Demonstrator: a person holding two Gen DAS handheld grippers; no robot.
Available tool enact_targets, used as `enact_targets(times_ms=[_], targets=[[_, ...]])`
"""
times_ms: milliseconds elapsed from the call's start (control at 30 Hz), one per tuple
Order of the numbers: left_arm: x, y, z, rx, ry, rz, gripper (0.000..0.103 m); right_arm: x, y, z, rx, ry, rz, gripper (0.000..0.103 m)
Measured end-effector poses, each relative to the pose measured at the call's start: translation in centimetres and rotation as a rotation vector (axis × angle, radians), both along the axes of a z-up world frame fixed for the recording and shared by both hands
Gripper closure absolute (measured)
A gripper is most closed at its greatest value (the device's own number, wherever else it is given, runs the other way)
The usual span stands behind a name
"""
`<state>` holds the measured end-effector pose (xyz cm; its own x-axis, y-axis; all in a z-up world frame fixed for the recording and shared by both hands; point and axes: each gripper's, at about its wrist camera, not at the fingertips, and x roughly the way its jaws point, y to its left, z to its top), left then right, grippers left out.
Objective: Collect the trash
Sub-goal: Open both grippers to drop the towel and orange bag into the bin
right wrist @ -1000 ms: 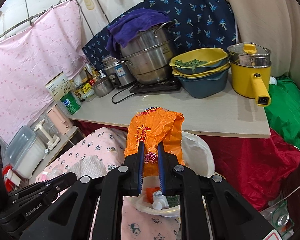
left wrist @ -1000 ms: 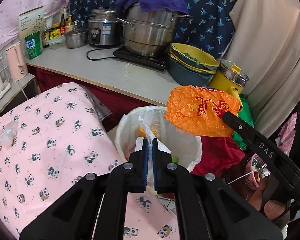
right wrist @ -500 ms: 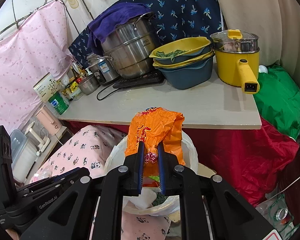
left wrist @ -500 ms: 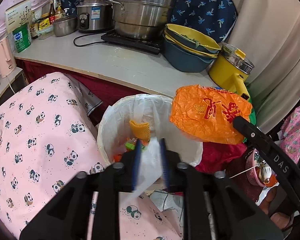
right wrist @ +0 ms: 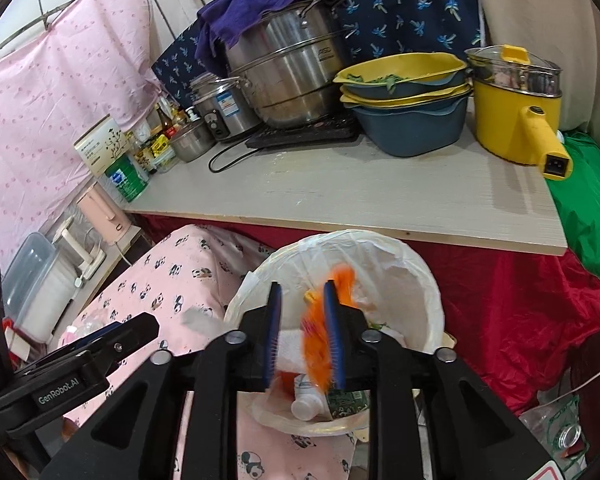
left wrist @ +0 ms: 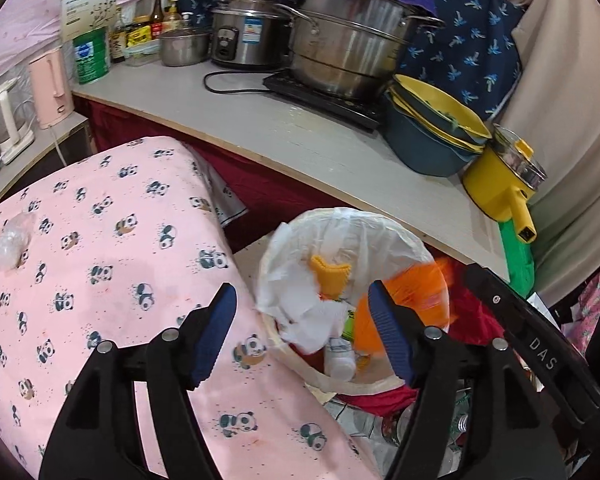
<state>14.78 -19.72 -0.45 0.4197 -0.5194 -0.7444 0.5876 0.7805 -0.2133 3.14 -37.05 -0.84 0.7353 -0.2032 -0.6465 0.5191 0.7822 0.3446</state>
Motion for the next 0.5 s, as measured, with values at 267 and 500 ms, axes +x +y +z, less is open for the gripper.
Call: enact_targets(times_ms=[267, 500], targets=[[1.2, 3.0, -0.2, -0.006, 0.0, 0.068, 0.031, 1.3, 1.7, 0.6, -0.013, -0.002, 0.028, 0.067], [1.7, 5.9, 0.0, -0.016, -0.009, 0.124, 0.027, 2.2, 3.8, 2.0, -0.041, -0.015, 0.06, 0.06]])
